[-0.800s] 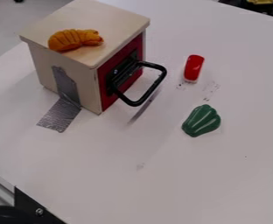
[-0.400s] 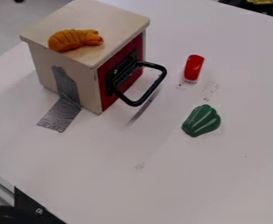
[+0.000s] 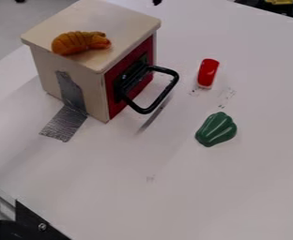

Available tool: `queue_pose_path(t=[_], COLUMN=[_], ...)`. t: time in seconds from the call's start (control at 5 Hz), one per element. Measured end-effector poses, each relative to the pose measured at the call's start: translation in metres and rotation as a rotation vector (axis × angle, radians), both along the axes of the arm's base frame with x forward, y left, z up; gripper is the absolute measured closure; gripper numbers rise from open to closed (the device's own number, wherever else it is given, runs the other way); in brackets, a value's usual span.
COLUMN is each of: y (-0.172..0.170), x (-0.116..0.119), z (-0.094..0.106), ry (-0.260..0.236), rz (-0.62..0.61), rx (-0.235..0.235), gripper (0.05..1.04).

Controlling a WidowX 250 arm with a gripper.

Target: Move red apple slice to top of drawer

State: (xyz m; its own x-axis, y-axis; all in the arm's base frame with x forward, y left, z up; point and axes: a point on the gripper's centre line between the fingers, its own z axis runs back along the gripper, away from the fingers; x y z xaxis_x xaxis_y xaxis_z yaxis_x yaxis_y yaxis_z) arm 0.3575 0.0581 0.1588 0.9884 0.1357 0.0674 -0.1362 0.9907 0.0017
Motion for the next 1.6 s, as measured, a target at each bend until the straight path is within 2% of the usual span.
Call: queue_pose_path(t=[0.2, 0.4, 0.8, 1.2, 1.4, 1.6], y=[-0.027, -0.038, -0.059, -0.063, -0.057, -0.053], x=[0.020, 0.026, 0.039, 0.052, 0.056, 0.061], z=[-0.015, -0.039, -0.080, -0.112, -0.128, -0.142], ry=[0.008, 0.059, 0.109, 0.133, 0.145, 0.131], rz=[-0.037, -0.034, -0.022, -0.001, 0.023, 0.060], rx=[0.001, -0.005, -0.029, -0.034, -0.018, -0.019], gripper=[0.083, 0.083, 0.083, 0.083, 0.083, 0.083])
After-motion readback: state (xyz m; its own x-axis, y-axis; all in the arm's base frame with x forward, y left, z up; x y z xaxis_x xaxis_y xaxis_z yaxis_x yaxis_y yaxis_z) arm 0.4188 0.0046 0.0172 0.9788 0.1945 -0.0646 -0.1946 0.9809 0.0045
